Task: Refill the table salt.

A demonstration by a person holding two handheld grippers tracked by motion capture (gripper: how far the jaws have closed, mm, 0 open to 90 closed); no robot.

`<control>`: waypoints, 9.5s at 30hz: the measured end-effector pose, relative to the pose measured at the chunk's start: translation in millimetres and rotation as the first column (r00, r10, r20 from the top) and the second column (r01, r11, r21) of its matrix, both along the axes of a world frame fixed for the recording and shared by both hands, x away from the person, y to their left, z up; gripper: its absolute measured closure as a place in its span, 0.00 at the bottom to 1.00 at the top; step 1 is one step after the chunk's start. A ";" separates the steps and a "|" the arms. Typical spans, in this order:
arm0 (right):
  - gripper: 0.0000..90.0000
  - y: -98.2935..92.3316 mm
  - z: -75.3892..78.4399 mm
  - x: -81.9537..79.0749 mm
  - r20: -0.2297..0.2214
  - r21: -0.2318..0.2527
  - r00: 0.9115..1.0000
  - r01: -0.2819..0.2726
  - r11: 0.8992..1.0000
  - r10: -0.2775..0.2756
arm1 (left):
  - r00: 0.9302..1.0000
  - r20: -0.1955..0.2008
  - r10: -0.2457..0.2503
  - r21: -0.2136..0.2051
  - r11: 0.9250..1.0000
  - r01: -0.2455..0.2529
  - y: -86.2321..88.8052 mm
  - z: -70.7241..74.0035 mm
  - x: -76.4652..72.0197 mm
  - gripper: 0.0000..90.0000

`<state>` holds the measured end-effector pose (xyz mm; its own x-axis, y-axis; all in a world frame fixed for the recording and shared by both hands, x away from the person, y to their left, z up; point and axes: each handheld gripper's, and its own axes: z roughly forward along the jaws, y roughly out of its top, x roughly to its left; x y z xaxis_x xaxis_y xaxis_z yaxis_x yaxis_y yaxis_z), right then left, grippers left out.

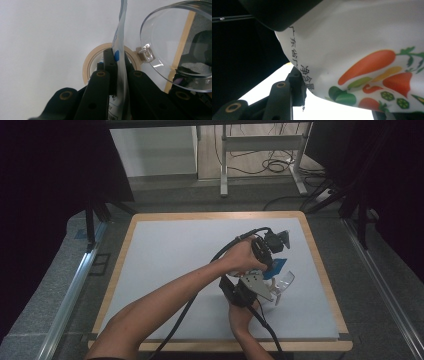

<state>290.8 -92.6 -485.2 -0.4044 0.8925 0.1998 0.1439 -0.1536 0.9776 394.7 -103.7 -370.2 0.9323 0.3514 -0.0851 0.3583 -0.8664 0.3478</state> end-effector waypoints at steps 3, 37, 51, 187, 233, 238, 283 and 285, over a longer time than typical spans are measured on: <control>0.59 -0.4 0.6 0.6 0.004 0.002 1.000 0.004 1.000 -0.004 | 1.000 0.001 -0.002 0.000 1.000 0.002 -0.7 0.4 0.1 1.00; 0.59 -1.7 2.4 -0.3 0.007 0.016 1.000 -0.006 1.000 0.005 | 1.000 0.001 -0.010 0.025 1.000 0.010 -4.6 2.2 -0.2 1.00; 0.59 -1.4 2.2 0.8 0.010 0.016 1.000 -0.001 1.000 0.001 | 1.000 -0.002 -0.010 0.025 1.000 0.010 -4.0 0.8 -0.1 1.00; 0.49 2.8 -23.3 -6.9 -0.049 -0.038 0.998 -0.053 0.998 0.051 | 0.998 -0.062 0.006 -0.158 0.987 -0.016 39.0 4.3 5.6 1.00; 0.34 -21.6 -40.0 -30.8 -0.175 -0.148 0.975 -0.160 0.976 0.133 | 0.988 -0.113 0.102 -0.527 0.837 -0.146 139.4 2.0 5.1 1.00; 0.33 -25.3 -40.8 -35.7 -0.184 -0.161 0.970 -0.188 0.969 0.157 | 0.987 -0.100 0.129 -0.564 0.809 -0.163 156.9 3.8 6.8 1.00; 0.33 -53.0 -38.1 -51.4 -0.168 -0.196 0.971 -0.201 0.960 0.170 | 0.825 -0.074 0.561 -0.722 0.540 -0.432 312.4 -85.1 59.9 1.00; 0.33 -53.0 -38.8 -51.7 -0.170 -0.199 0.971 -0.203 0.959 0.170 | 0.812 -0.061 0.580 -0.719 0.539 -0.439 316.7 -88.9 58.4 1.00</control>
<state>239.2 -145.6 -524.0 -0.5475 0.8326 0.0841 0.2974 0.0996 0.9495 453.1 213.0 -459.1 0.6358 0.6781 -0.3686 0.5380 -0.0470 0.8416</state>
